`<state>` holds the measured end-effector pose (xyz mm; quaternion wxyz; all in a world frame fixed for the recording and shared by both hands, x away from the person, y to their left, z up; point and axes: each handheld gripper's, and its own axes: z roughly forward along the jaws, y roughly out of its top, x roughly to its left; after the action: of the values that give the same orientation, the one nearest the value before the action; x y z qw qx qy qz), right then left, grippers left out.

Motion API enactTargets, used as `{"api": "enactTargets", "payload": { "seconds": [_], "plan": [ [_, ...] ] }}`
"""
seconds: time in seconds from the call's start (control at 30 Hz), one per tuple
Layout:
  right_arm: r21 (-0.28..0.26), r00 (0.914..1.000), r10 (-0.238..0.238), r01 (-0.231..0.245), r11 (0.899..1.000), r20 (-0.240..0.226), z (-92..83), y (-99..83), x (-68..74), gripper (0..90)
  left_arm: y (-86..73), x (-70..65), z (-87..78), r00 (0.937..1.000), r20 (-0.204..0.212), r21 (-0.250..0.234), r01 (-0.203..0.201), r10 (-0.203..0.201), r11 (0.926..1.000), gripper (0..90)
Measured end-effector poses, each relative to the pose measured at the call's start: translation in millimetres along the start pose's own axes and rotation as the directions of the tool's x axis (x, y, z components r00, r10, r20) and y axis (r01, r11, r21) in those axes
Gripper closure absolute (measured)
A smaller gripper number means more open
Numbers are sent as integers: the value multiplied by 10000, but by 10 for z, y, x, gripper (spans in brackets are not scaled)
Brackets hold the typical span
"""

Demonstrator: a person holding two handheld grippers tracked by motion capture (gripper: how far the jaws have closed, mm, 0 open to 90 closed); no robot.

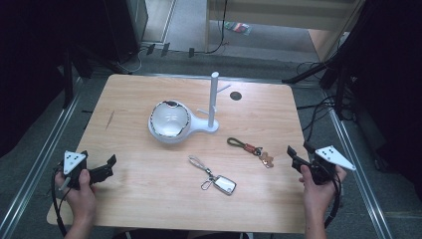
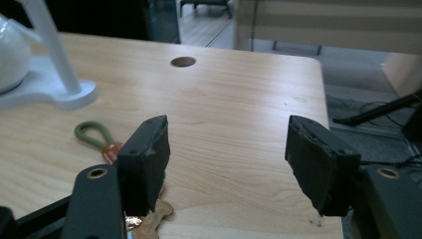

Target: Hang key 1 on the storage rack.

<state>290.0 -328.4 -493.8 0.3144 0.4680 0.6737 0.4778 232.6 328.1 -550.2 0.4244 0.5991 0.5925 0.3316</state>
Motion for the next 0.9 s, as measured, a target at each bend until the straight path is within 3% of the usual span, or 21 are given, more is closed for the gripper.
{"api": "enactTargets", "payload": {
  "seconds": [0.07, 0.1, 0.13, 0.23, 0.3, 0.37, 0.4, 0.43, 0.7, 0.73, 0.9],
  "plan": [
    [520, 9983, -139, 168, 9985, -558, 32, 77, -21, 368, -1, 1, -1, 10000, 15, -28, 32, -31, 10000, 0],
    [520, 9983, -139, 168, 9985, -558, 32, 77, -21, 368, -1, 1, -1, 10000, 15, -28, 32, -31, 10000, 0],
    [1068, 9962, -618, 682, 9919, -617, 47, 179, -7, 411, -2, 1, -2, 10000, 14, -32, 40, -40, 10000, 0],
    [1203, 9955, -888, 921, 9885, -323, 61, 276, 19, 401, 0, 2, 0, 10000, 26, 3, 19, -19, 10000, 0],
    [1124, 9960, -834, 864, 9899, -319, 68, 305, 22, 376, 0, 1, 1, 10000, 23, 4, 9, -9, 10000, 0],
    [1016, 9943, -767, 840, 9913, -740, 103, 393, 65, 336, 0, 1, 1, 10000, 25, 6, 3, -3, 10000, 0],
    [1016, 9943, -767, 840, 9913, -740, 103, 393, 65, 336, 0, 1, 1, 10000, 25, 6, 3, -3, 10000, 0],
    [1128, 9887, -1001, 1126, 9872, -1112, 134, 455, 106, 331, 1, 1, 3, 10000, 30, 13, 7, -7, 10000, 0],
    [1584, 9835, -745, 1009, 9822, -1648, 260, 599, 58, 373, 3, -8, 5, 10000, -1, 50, -88, 88, 9999, 0],
    [1931, 9820, -787, 1119, 9748, -1715, 307, 659, 49, 358, 3, -11, 8, 10000, -27, 36, -90, 90, 10000, 0],
    [2300, 9757, -737, 1216, 9656, -2064, 378, 736, 57, 313, 4, -19, 10, 9998, -72, 53, -169, 169, 9998, 0]
  ]
}}
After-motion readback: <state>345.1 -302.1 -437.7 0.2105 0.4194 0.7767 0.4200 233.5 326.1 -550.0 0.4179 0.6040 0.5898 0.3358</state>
